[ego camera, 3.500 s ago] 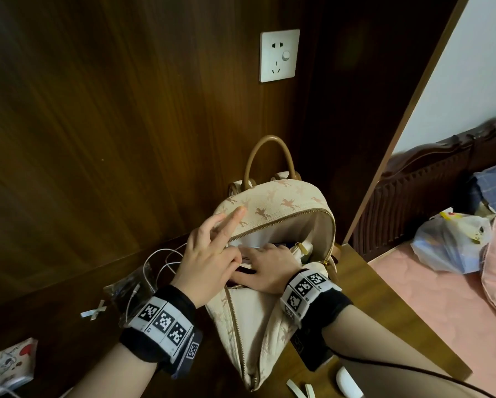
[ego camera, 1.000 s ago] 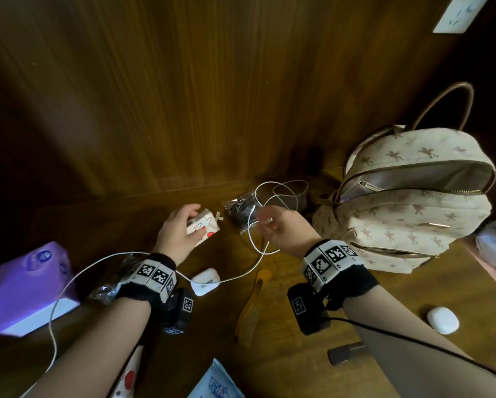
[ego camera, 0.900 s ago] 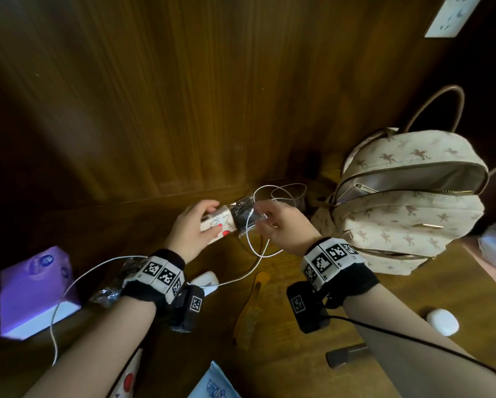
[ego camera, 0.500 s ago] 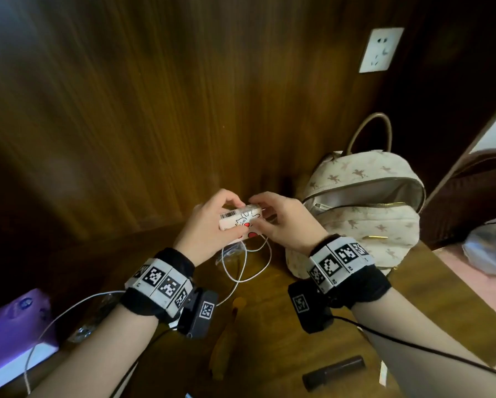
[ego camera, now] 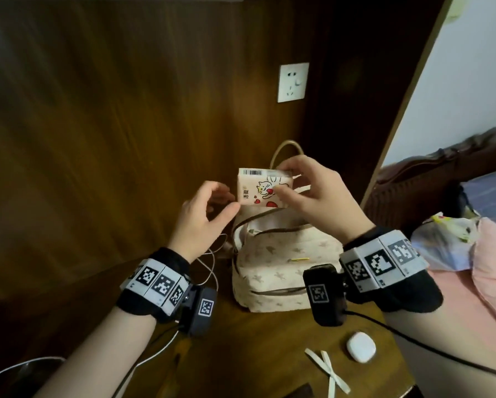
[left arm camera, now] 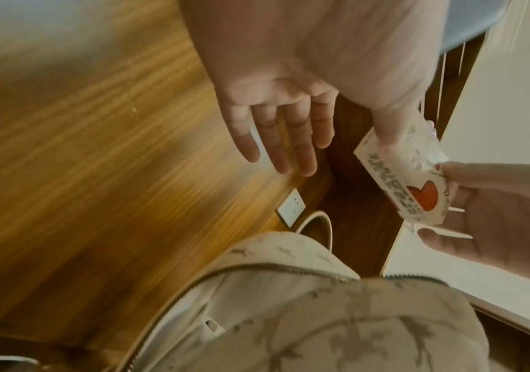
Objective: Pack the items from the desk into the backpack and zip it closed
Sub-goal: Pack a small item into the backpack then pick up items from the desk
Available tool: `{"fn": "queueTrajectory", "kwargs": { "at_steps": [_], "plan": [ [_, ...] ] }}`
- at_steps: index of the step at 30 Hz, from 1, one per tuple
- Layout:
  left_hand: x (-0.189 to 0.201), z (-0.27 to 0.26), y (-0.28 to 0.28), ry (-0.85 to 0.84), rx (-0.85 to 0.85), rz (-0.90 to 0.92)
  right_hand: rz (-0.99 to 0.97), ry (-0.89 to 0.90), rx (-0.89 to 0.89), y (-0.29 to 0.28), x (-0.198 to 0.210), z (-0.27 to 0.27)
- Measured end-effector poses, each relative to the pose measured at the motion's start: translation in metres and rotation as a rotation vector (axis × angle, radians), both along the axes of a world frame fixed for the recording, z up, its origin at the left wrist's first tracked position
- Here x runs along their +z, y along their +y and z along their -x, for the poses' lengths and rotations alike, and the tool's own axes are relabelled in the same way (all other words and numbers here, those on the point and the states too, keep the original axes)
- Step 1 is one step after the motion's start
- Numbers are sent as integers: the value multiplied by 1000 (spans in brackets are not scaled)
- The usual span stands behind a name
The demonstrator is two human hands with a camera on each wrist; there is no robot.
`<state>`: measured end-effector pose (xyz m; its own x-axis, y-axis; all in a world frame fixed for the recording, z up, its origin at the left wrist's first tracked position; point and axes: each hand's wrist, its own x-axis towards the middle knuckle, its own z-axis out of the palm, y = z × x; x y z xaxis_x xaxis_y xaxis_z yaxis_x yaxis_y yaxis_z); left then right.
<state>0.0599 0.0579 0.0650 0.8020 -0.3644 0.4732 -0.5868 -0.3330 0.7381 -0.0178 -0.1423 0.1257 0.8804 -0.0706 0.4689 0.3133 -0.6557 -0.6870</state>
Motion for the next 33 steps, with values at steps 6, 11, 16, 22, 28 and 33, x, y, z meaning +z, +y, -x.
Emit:
{"fn": "queueTrajectory", "kwargs": {
  "at_steps": [6, 11, 16, 22, 28, 33],
  "plan": [
    [-18, -12, -55, -54, -60, -91, -38, 39, -96, -64, -11, 5],
    [-30, -14, -80, -172, -54, -154, -42, 86, -124, -99, -23, 3],
    [-40, -15, -85, -245, -14, -211, -32, 146, -103, -108, -34, -4],
    [-63, -20, -83, -197, -40, -301, 27, 228, -74, -108, -49, -11],
    [-63, -23, -75, -344, -26, -571, 298, 193, -177, -105, -66, -17],
    [-67, -20, -75, -409, -41, -828, 241, 111, -250, -97, -88, -22]
  ]
}}
